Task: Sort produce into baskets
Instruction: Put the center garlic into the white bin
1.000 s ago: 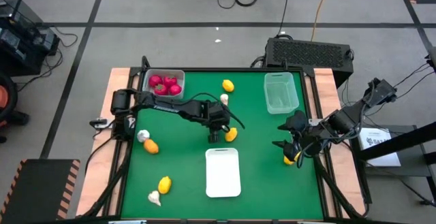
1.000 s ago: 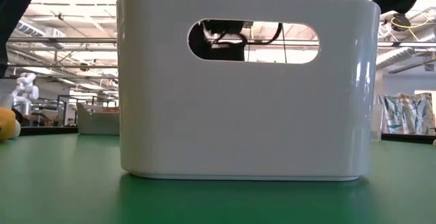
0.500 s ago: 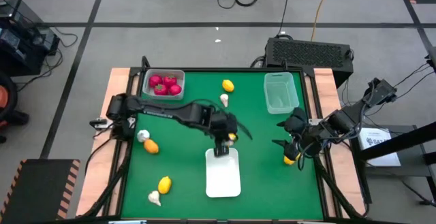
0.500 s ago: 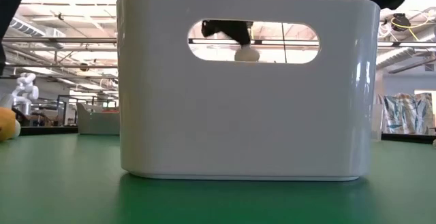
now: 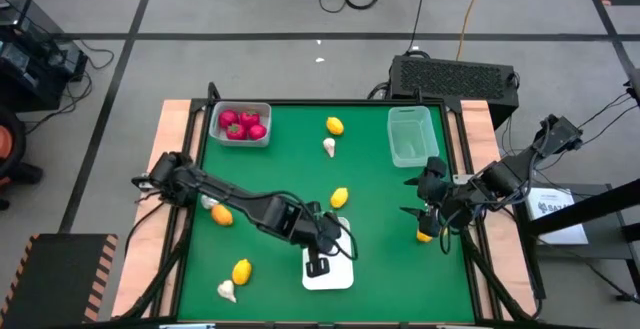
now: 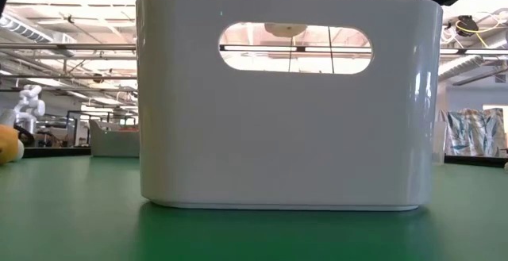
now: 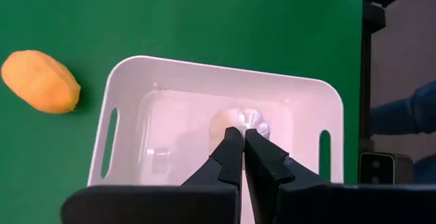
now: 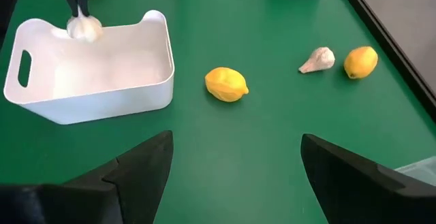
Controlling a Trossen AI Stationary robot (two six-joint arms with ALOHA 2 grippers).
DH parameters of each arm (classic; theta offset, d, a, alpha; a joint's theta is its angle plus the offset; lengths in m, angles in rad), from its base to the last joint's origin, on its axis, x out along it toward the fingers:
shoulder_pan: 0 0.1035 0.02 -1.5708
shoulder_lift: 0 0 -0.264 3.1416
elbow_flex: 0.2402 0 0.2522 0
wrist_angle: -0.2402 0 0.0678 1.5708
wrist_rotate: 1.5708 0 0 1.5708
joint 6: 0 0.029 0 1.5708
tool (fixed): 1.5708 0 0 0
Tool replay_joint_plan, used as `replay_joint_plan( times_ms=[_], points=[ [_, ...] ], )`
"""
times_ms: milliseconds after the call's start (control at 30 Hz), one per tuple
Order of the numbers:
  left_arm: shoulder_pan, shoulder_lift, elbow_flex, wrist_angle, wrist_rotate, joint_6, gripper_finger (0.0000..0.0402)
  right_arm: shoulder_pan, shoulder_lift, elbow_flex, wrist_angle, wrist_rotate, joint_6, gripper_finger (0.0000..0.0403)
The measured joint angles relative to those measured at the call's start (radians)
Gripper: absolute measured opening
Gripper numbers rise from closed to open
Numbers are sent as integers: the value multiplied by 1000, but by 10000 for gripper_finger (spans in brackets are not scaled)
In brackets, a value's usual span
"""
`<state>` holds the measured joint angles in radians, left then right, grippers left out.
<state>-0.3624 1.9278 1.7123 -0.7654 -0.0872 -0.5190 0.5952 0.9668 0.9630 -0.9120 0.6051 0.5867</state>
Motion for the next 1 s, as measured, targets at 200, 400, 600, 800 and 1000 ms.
replay_joint_plan(
  times_ms=[200, 400, 600, 800, 1000],
  points=[
    [-16, 0, 0, -3, -22, -1, 11, 0, 0, 0, 18, -3, -12, 313],
    [-7, 63, 0, -9, -23, -71, 11, 0, 0, 0, 18, -8, 0, 313],
    [23, 146, -1, 19, -27, -52, 11, 1, 0, 0, 17, -16, 9, 313],
    [41, 163, -1, 26, 1, -52, 14, 1, 0, 0, 17, -30, 30, 313],
    [65, 164, -1, 21, 39, -97, 73, 1, 0, 0, 17, -30, 27, 313]
  ],
)
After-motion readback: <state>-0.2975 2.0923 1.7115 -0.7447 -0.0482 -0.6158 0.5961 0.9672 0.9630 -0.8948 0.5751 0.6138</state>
